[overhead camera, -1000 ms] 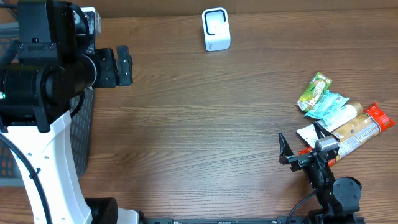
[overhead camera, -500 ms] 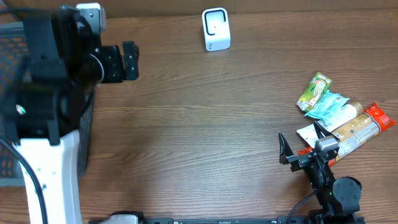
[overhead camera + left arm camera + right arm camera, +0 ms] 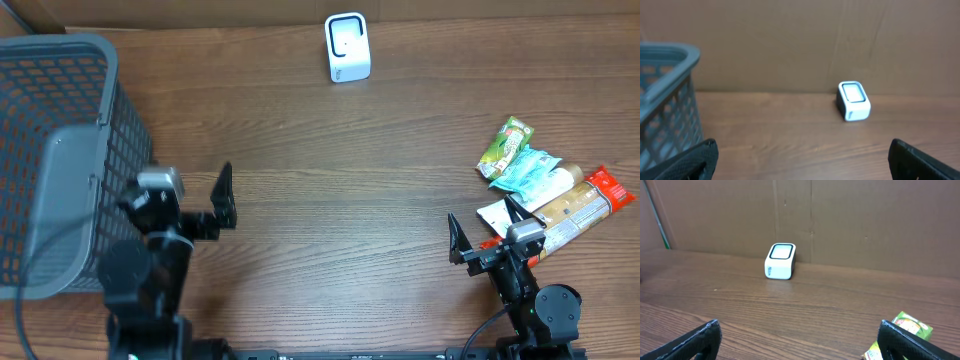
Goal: Scan the item barcode
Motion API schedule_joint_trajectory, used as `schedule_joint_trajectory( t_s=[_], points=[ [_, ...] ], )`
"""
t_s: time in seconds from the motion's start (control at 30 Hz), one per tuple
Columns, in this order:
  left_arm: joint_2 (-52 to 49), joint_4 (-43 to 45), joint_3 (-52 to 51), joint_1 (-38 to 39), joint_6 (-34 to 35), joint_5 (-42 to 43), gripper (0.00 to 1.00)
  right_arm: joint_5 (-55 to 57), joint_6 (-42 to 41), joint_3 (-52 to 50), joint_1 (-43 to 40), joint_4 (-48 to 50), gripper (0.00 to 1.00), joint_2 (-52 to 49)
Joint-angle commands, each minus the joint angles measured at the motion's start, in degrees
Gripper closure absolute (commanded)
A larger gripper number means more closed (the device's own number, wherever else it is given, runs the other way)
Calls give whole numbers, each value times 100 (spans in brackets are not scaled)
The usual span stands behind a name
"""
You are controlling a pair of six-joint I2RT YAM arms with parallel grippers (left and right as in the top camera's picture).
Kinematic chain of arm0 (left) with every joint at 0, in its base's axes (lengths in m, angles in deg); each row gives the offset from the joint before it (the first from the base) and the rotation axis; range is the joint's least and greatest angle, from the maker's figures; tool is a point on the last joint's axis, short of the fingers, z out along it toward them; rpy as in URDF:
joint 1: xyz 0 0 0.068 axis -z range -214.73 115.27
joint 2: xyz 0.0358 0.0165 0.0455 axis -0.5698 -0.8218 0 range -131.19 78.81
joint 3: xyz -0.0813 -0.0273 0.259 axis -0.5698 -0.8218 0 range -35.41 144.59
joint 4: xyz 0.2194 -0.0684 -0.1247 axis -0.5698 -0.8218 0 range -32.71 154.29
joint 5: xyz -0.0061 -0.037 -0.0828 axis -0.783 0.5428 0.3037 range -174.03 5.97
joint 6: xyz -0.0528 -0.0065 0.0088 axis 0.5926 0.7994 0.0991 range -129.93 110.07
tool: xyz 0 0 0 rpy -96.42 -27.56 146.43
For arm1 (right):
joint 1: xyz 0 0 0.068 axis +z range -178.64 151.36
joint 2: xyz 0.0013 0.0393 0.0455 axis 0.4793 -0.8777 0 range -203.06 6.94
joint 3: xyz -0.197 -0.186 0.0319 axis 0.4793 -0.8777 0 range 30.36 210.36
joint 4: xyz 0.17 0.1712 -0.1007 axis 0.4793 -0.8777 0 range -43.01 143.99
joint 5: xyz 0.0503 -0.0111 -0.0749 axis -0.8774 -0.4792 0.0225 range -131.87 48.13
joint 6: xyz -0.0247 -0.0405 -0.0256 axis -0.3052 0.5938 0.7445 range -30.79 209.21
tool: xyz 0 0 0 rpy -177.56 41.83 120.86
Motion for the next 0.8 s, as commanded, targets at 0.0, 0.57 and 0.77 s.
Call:
schedule_joint_trajectory(
  t_s=[0.0,0.57,0.77],
  points=[
    [704,350,-925,-92,-199,127,0,57,4,-61,28,28,0,57],
    [2516,1113,-3178,192,-946,-138,0,57,4,-61,28,28,0,57],
    [2940,1099,-3552,271,-1287,-111,0,57,4,-61,28,28,0,57]
  ],
)
